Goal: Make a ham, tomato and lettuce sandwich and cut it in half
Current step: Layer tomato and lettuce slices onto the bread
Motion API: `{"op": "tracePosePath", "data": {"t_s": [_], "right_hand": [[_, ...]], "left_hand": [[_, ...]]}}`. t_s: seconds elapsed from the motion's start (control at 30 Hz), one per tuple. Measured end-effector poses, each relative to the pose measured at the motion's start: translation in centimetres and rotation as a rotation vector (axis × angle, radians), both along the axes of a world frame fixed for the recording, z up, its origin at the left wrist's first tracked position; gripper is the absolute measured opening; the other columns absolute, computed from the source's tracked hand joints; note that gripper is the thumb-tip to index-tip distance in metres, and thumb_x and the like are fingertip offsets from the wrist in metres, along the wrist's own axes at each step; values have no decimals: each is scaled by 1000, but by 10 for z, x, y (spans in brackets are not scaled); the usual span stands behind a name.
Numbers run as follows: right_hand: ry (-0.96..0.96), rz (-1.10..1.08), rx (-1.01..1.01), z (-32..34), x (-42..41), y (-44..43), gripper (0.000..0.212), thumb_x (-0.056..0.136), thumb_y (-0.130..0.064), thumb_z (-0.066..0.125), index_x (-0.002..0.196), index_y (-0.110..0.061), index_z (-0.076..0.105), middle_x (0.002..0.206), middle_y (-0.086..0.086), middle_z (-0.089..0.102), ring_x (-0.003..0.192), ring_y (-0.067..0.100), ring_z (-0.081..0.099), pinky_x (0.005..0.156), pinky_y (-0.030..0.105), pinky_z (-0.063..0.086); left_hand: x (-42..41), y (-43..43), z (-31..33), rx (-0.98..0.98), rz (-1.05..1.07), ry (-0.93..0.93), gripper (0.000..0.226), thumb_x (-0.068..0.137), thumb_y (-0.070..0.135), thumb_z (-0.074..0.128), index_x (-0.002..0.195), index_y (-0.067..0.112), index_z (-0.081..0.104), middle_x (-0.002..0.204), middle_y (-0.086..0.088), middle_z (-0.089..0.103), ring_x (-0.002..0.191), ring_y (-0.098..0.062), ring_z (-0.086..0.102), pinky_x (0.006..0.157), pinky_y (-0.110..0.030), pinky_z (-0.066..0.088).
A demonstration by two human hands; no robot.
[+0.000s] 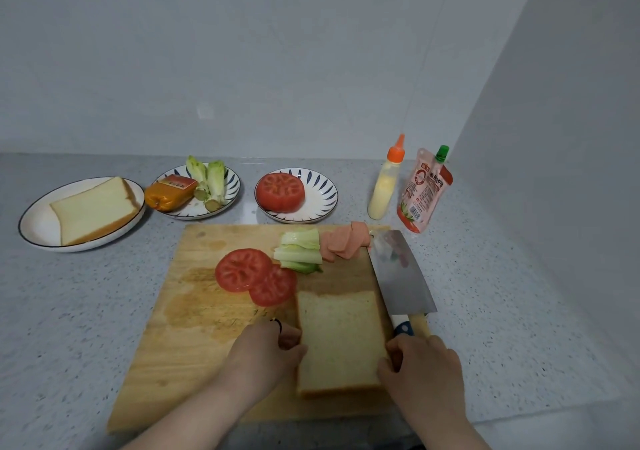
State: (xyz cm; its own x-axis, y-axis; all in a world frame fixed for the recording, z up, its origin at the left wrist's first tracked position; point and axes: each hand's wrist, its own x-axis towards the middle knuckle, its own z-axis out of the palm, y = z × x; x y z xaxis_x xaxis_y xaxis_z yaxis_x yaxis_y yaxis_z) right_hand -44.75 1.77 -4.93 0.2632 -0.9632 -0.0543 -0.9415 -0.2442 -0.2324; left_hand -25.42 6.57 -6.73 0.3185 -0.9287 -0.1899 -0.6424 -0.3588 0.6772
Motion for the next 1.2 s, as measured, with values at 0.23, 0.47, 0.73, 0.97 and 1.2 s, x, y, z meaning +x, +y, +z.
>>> {"op": "tracePosePath", "data": {"t_s": [0.23, 0.47, 0.73, 0.97, 1.2], "right_hand": [[39, 17, -40, -8, 1, -5, 25, 90, -45, 35, 96, -33, 56, 81, -14, 45, 83, 4, 33, 75, 22, 25], [-128, -84, -140, -10, -4, -16, 27, 88, -38, 47, 109, -24, 53, 97, -7, 53, 87, 9, 42, 72, 18, 33], [-134, -143, 21, -14, 0, -27, 53, 90, -40, 45, 135, -18, 27, 133, 2, 41, 119, 18, 40, 94, 25, 36], [-212, -203, 107, -16, 0, -32, 46, 89, -25, 52, 131, -13, 37, 123, 7, 50, 112, 22, 48, 84, 25, 39], [-230, -270, 178, -15, -1, -33, 43, 81, -13, 58, 123, -13, 46, 116, 7, 54, 101, 21, 54, 70, 22, 36]], "left_hand": [[4, -6, -2, -1, -36, -47, 27, 84, 30, 59, 109, 22, 64, 106, 10, 66, 79, 5, 48, 57, 1, 32], [21, -10, 8, -29, -50, -90, 17, 84, 30, 59, 98, 26, 67, 87, 12, 62, 78, 0, 52, 57, -5, 34], [59, -15, 20, -55, 78, -105, 12, 83, 25, 61, 95, 23, 64, 79, 14, 57, 79, -6, 53, 70, -19, 39], [85, -25, 25, -41, 137, -143, 11, 85, 26, 59, 94, 24, 64, 89, 9, 60, 83, -9, 53, 69, -21, 39], [99, -42, 26, -65, 115, -154, 12, 84, 23, 60, 95, 24, 64, 84, 9, 54, 81, -9, 49, 69, -22, 38]]}}
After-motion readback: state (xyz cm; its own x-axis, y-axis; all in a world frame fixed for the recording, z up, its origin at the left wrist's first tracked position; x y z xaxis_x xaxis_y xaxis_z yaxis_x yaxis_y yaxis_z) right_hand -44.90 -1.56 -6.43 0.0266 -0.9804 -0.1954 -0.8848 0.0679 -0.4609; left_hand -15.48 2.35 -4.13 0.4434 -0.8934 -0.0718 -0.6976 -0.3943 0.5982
